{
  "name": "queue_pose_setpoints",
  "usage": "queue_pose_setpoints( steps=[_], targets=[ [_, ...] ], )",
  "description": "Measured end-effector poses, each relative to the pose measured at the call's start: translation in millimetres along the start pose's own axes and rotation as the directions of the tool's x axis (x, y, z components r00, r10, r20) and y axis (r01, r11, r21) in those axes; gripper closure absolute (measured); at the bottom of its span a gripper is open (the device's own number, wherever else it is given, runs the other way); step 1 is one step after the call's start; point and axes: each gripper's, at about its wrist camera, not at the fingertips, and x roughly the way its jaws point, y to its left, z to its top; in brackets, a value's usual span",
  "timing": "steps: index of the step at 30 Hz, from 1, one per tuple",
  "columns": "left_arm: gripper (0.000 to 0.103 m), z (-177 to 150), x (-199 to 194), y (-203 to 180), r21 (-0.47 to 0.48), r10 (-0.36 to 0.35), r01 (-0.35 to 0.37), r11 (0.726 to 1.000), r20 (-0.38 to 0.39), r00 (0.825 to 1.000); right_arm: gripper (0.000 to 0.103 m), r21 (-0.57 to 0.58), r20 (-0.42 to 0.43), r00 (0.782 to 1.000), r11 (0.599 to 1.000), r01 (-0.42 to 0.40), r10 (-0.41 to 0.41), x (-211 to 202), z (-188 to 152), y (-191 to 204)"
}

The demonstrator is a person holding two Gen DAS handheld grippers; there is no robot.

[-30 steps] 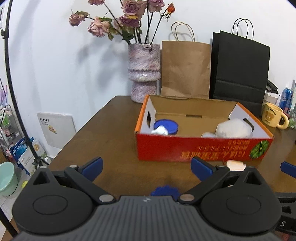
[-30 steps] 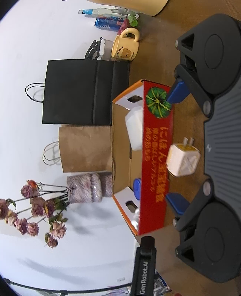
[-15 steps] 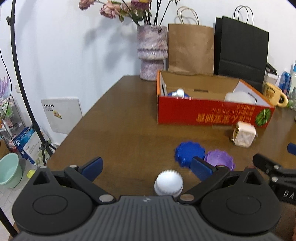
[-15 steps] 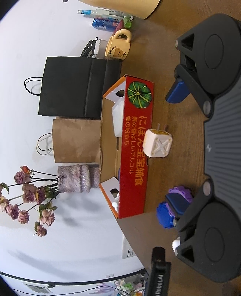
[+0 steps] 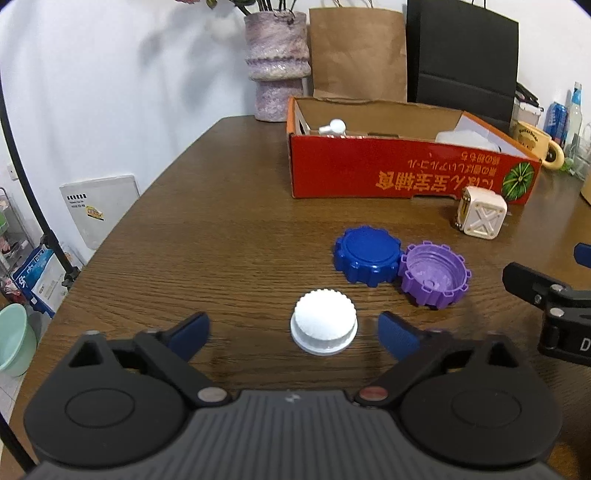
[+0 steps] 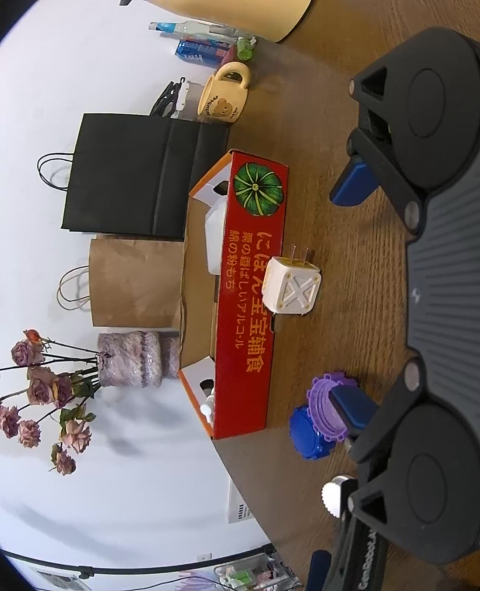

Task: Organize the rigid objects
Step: 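Grasp the white bottle cap with the left tool while the right tool grasps the purple cap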

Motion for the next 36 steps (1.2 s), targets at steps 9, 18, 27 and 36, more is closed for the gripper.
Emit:
queue_pose_setpoints(
  steps=[9,18,27,36],
  targets=[
    [0.062,-2,0,-2,-0.008,-0.074,0.075,0.997,0.039,0.996,0.000,0.004,-0.019,1.000,1.000,-0.012,0.012,6,-1,1],
    [0.062,2,-3,9,-0.040,-0.041,0.044,0.998,0.069,0.997,0.000,-0.016,-0.022,0.999,0.999,-0.049,0.049,11,1,12],
    [0.062,5,-3,29,-0.077,0.003,0.004,0.997,0.092,0.996,0.000,-0.084,-0.059,0.993,0.991,-0.102,0.098,25,5,41],
    [0.062,5,0,38,-0.104,0.012,-0.003,0.995,0.091,0.996,0.001,-0.099,-0.109,0.986,0.985,-0.140,0.129,42,10,58]
  ],
)
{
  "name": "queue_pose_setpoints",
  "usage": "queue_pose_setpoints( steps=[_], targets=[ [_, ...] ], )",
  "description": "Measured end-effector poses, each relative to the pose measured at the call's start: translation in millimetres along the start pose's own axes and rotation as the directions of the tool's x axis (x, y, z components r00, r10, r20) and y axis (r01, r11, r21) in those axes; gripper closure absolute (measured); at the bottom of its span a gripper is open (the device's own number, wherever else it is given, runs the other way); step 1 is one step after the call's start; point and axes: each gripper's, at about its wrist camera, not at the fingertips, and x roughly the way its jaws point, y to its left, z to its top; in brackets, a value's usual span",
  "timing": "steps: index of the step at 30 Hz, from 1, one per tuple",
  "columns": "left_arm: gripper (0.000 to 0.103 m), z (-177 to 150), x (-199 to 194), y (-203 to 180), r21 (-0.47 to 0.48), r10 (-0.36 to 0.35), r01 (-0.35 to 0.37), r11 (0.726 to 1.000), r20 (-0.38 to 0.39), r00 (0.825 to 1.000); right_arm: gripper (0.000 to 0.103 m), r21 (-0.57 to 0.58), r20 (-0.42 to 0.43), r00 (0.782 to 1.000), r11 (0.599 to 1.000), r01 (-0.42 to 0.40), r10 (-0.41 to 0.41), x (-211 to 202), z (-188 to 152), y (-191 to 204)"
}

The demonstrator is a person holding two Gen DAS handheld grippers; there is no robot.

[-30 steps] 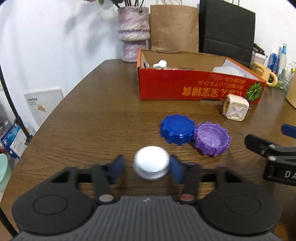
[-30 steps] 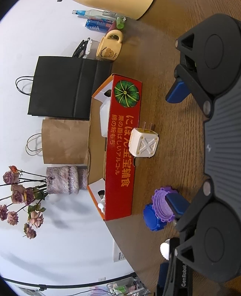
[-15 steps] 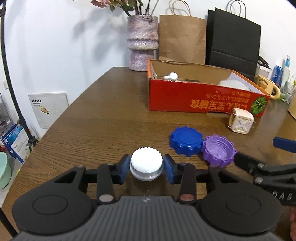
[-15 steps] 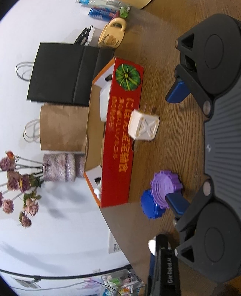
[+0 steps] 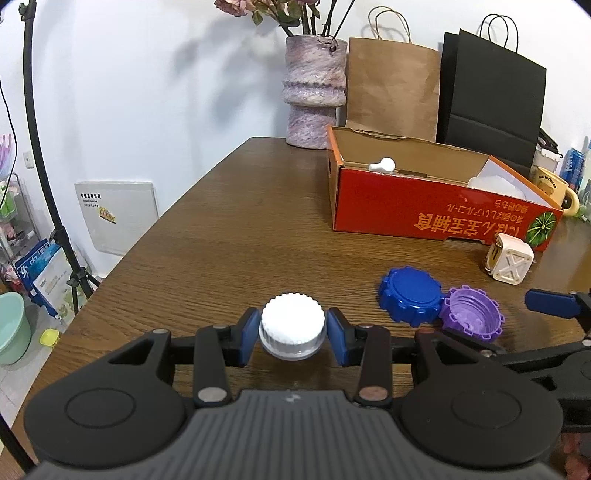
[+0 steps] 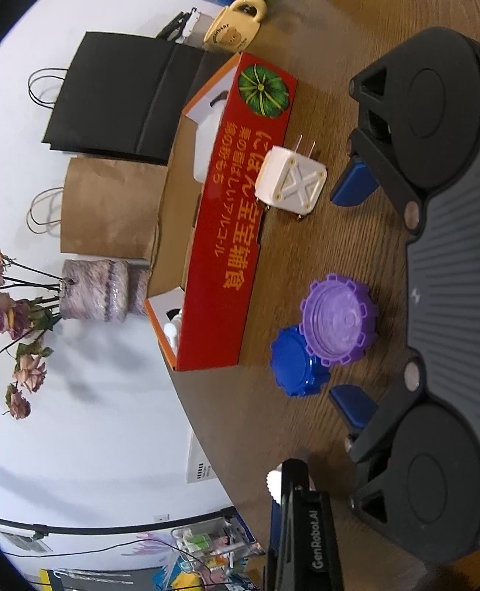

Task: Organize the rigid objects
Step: 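Grasp the white bottle cap with the left tool while the right tool grasps the purple cap, then carry the white cap into the box with the left tool while the right tool carries the purple cap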

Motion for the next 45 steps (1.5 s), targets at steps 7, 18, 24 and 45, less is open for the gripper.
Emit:
queue_pose_setpoints(
  steps=[7,18,24,45],
  targets=[
    [0.062,0,1,0,-0.002,-0.002,0.002,1.000,-0.001,1.000,0.050,0.016,-0.017,0.998,0.998,-0.058,0.058,5,2,-1],
    [0.062,6,-7,-3,-0.001,0.011,-0.011,1.000,0.025,1.000,0.050,0.029,0.072,0.996,0.998,-0.062,0.060,-13,5,-7],
    [0.062,15,-11,-14,0.009,0.003,-0.003,1.000,0.046,0.999,0.050,0.041,0.111,0.993,0.998,-0.049,0.044,-22,11,-17],
    [0.062,71,2,-70,0.061,-0.027,0.019,0.998,0.133,0.991,0.050,0.067,0.235,0.971,0.997,0.031,-0.046,-25,48,-66]
  ],
)
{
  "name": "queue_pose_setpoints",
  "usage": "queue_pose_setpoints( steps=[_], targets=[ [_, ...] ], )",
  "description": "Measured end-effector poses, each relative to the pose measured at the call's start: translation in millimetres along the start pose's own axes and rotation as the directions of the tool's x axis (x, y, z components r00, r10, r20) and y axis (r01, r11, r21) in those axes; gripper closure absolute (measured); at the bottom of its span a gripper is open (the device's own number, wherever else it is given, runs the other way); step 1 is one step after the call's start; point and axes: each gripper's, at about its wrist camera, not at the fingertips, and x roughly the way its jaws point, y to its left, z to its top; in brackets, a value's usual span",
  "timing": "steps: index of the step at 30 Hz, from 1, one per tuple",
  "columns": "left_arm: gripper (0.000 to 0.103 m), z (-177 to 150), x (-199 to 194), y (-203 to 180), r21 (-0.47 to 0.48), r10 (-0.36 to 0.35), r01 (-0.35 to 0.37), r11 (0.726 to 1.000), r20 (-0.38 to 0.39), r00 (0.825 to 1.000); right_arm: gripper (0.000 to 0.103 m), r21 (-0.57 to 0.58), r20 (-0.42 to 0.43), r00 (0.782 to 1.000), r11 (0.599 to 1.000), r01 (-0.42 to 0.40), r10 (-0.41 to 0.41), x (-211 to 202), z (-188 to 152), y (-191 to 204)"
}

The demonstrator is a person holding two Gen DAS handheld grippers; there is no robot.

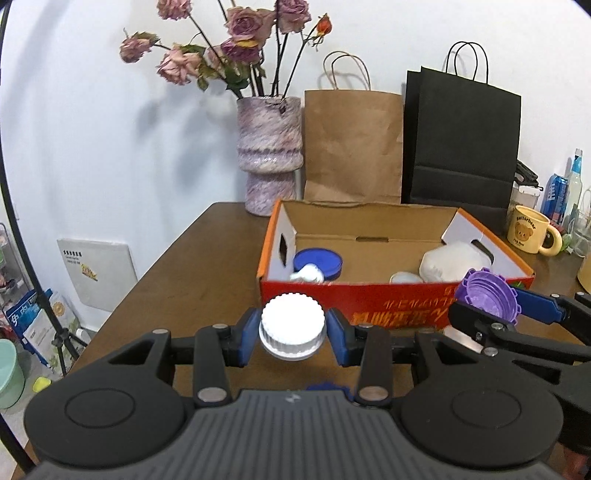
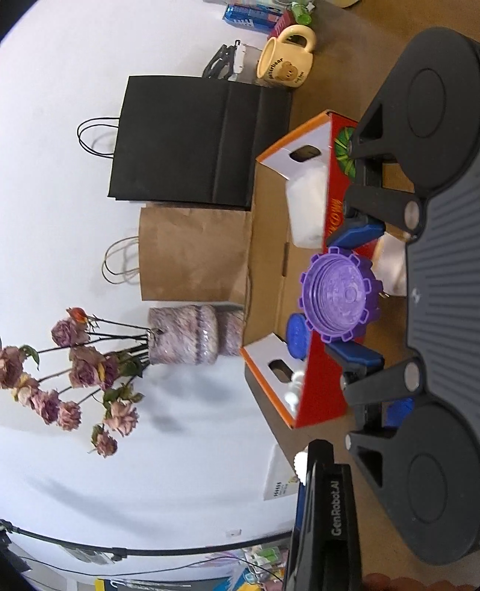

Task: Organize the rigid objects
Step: 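Carry the white cap into the box with the left tool while the right tool carries the purple cap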

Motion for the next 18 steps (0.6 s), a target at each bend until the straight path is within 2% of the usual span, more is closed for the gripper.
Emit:
queue_pose_setpoints(
  steps=[18],
  targets=[
    [0.062,38,49,-31,-0.014,-0.019,0.019,1.000,0.032,0.999,0.050,0.009,0.040,0.999,0.999,0.032,-0.033,49,20,-28]
  ],
)
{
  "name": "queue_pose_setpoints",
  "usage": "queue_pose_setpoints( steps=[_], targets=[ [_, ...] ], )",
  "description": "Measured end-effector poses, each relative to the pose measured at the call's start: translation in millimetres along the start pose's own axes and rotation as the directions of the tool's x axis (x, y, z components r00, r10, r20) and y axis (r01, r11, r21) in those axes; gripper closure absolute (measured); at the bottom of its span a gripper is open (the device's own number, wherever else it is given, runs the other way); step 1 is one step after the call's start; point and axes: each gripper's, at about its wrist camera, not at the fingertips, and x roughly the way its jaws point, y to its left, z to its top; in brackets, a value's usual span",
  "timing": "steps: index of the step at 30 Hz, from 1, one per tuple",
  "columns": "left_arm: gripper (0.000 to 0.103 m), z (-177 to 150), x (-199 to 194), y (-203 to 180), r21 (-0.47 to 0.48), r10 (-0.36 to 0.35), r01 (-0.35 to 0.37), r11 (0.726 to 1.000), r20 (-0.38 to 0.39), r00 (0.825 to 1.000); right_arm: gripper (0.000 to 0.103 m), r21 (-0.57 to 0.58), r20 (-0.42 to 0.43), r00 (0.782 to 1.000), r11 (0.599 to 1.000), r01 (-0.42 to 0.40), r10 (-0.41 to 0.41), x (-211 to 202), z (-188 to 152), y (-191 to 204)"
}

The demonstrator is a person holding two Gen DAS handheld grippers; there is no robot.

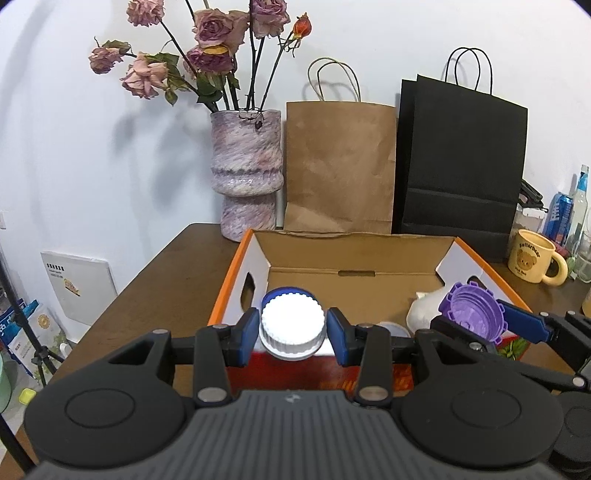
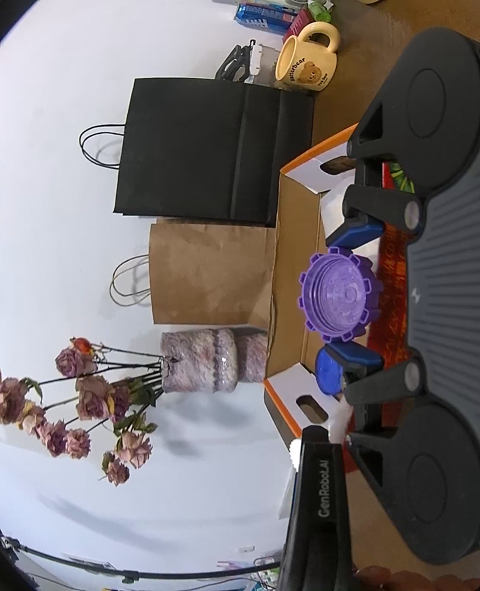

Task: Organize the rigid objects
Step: 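Carry the white cap into the box with the left tool while the right tool carries the purple cap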

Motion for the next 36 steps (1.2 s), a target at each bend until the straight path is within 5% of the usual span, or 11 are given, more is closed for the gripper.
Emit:
queue_pose_setpoints(
  steps=[33,35,36],
  targets=[
    [0.061,36,88,-9,0.016,0.018,-0.018,1.000,-0.011,1.000,0.050,-0.023,-0.009,1.000,1.000,0.010,-0.010,90,21,-27],
    [0.057,36,90,-10,0.023,0.024,-0.023,0.999,-0.017,1.000,0.050,-0.021,-0.019,1.000,1.000,0.007,-0.007,92,20,-28],
    [0.043,35,91,-10,0.026,0.033,-0.032,0.999,-0.019,0.999,0.050,-0.018,-0.025,1.000,1.000,0.006,-0.006,93,20,-29]
  ],
)
